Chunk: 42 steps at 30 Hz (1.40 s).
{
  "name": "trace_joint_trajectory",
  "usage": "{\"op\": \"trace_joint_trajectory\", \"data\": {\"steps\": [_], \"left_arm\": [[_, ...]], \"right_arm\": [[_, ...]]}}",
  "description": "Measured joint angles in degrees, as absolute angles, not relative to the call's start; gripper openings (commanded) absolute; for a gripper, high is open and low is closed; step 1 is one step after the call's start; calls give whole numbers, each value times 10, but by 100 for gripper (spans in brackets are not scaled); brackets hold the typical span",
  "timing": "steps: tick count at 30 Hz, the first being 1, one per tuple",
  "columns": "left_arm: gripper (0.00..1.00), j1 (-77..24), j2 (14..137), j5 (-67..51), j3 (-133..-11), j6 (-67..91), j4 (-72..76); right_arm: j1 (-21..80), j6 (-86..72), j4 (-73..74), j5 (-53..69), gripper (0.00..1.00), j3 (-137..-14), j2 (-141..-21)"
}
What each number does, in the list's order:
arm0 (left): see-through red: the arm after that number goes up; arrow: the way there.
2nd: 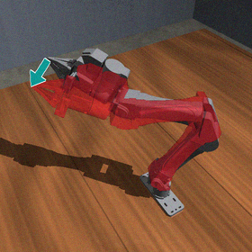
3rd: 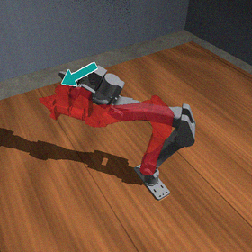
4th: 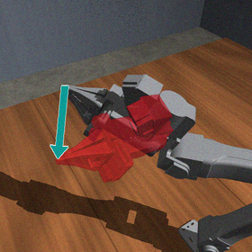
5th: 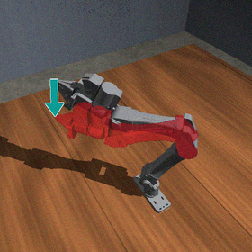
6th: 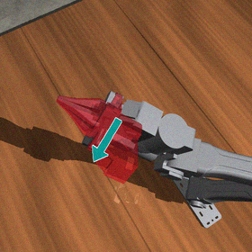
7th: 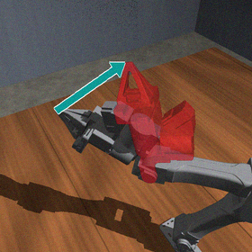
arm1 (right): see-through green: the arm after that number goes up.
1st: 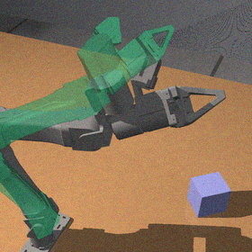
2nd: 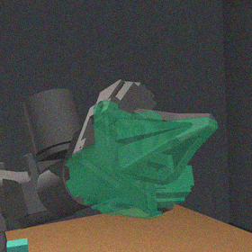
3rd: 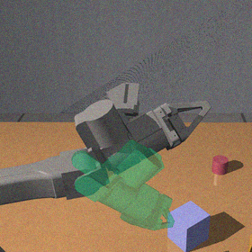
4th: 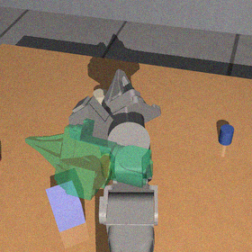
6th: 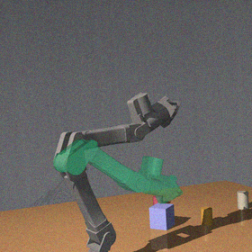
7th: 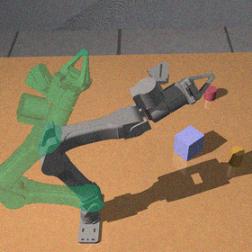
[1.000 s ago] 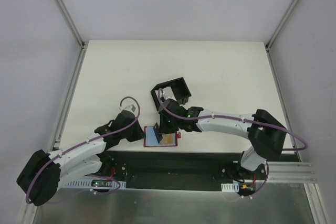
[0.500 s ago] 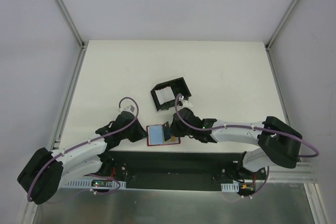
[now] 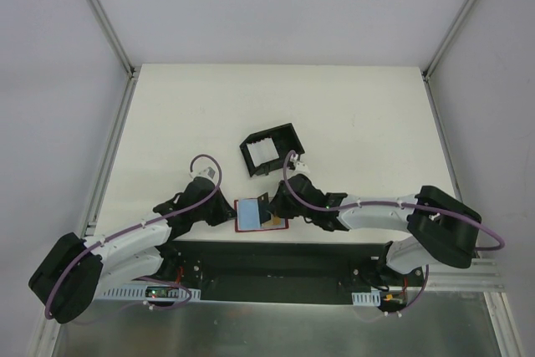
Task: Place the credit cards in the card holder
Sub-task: Insert the credit card into the card holder.
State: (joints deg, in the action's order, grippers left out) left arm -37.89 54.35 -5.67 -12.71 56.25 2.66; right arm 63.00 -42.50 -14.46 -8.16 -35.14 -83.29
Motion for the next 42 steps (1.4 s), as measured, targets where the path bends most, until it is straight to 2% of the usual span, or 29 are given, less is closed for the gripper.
{"op": "trace_joint_trajectory", "data": {"steps": [18,29,42], "left_arm": [[0,-379,544,-57,-127,562,27],[0,-379,543,-56,-127,562,27],[0,-379,544,-54,-127,561,28]], "right_arm": [[625,-445,-143,-88,0,-325,-773],[623,-459,-173,-66,0,-325,-834],[621,-478,-193,-56,1,-325,-846]]}}
